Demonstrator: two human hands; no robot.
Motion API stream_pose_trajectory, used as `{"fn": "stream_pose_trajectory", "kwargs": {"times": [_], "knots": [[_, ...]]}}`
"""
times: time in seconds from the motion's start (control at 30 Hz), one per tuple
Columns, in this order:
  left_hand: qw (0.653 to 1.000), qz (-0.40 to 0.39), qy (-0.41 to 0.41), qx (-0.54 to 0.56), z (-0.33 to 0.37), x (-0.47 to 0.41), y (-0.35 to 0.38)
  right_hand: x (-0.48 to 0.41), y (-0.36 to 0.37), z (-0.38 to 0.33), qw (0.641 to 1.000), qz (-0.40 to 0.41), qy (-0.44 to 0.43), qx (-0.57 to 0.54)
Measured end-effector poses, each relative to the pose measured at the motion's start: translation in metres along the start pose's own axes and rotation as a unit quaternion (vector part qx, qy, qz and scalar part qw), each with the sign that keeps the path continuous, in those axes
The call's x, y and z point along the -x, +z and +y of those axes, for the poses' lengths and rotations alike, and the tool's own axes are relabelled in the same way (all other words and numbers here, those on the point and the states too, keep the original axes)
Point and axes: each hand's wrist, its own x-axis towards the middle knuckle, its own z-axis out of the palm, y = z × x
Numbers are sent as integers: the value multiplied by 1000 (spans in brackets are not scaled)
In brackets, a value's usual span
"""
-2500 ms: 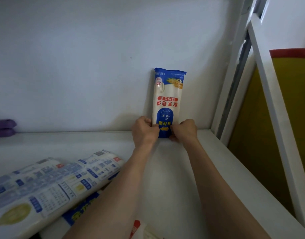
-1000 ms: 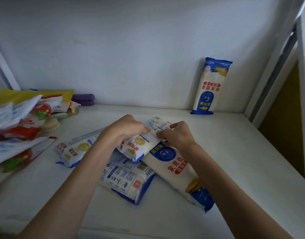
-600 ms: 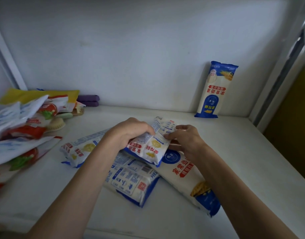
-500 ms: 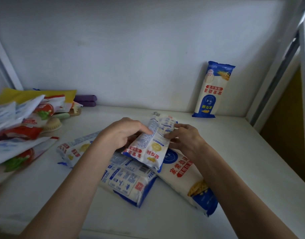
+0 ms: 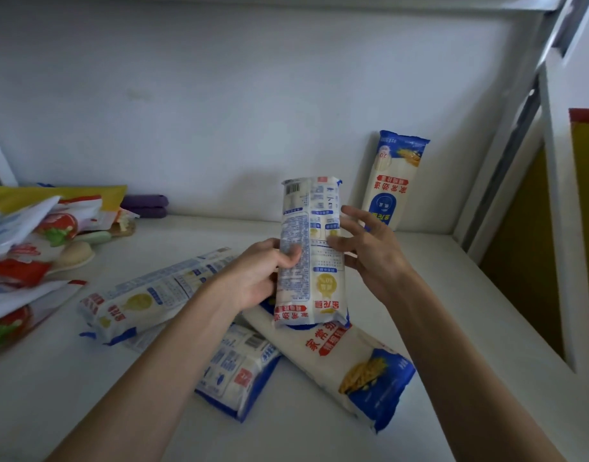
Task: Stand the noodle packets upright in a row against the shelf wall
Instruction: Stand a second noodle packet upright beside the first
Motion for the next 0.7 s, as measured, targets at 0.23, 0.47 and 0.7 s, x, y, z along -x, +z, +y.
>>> {"fn": "stream_pose_trajectory", "kwargs": {"times": [0.23, 0.47, 0.7], "knots": [[990, 59, 124, -23, -2, -11, 15, -2, -24, -6, 995, -55, 9, 86], [974, 92, 203, -41, -4, -21, 28, -4, -33, 6, 907, -89, 34, 410], [953, 71, 210, -205, -5, -38, 26, -18, -30, 42, 895, 57, -52, 438]]}}
